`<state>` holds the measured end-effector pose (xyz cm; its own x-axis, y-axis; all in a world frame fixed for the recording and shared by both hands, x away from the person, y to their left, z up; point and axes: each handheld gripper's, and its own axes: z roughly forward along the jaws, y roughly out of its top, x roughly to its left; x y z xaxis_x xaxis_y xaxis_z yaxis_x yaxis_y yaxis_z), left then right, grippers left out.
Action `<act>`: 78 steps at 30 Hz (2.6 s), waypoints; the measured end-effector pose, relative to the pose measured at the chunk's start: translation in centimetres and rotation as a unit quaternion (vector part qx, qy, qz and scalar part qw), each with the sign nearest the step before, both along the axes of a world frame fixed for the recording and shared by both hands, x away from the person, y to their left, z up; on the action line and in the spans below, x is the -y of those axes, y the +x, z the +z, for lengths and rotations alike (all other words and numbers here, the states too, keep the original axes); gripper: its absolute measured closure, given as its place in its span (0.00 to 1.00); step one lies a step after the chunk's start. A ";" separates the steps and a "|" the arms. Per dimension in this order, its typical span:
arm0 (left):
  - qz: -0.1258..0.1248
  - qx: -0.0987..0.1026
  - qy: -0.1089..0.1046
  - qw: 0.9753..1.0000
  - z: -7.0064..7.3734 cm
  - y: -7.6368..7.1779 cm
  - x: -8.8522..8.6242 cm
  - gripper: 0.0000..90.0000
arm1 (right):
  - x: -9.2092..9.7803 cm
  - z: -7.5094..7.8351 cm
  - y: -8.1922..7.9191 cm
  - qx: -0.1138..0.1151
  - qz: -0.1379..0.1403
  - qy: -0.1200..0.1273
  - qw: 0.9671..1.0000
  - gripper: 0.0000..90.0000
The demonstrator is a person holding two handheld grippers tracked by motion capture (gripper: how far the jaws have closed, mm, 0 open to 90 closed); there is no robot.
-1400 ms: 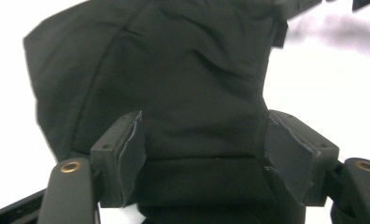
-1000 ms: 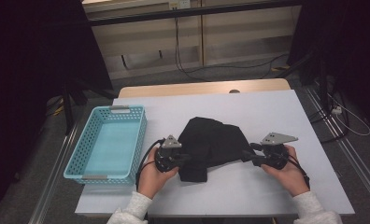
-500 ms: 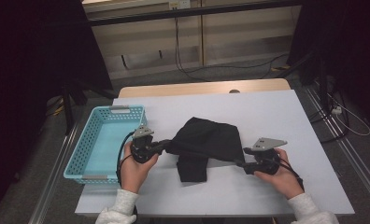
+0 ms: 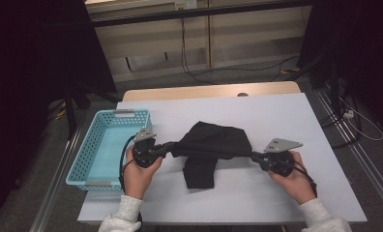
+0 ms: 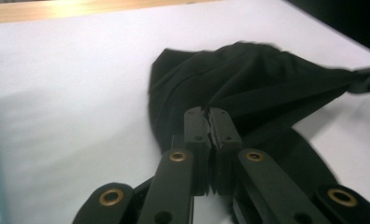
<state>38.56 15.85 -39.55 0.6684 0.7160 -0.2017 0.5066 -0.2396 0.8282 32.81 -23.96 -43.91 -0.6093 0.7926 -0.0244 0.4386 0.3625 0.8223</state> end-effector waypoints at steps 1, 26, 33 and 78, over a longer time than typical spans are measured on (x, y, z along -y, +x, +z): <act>-0.005 0.002 0.000 1.000 0.1 0.0 0.2 0.97 | 0.6 0.6 -0.1 0.003 -0.006 0.012 1.000 0.92; 0.028 -0.004 -0.004 1.000 -0.3 0.9 0.2 0.97 | 2.1 0.7 1.6 0.007 -0.040 0.064 0.997 0.96; 0.016 0.003 -0.020 1.000 0.6 0.7 0.6 0.97 | 4.0 3.6 -0.1 0.021 -0.039 0.077 0.996 0.96; -0.039 -0.009 0.014 0.999 -2.0 -0.6 2.8 0.50 | 5.5 -0.4 0.5 -0.018 -0.075 0.037 0.996 0.96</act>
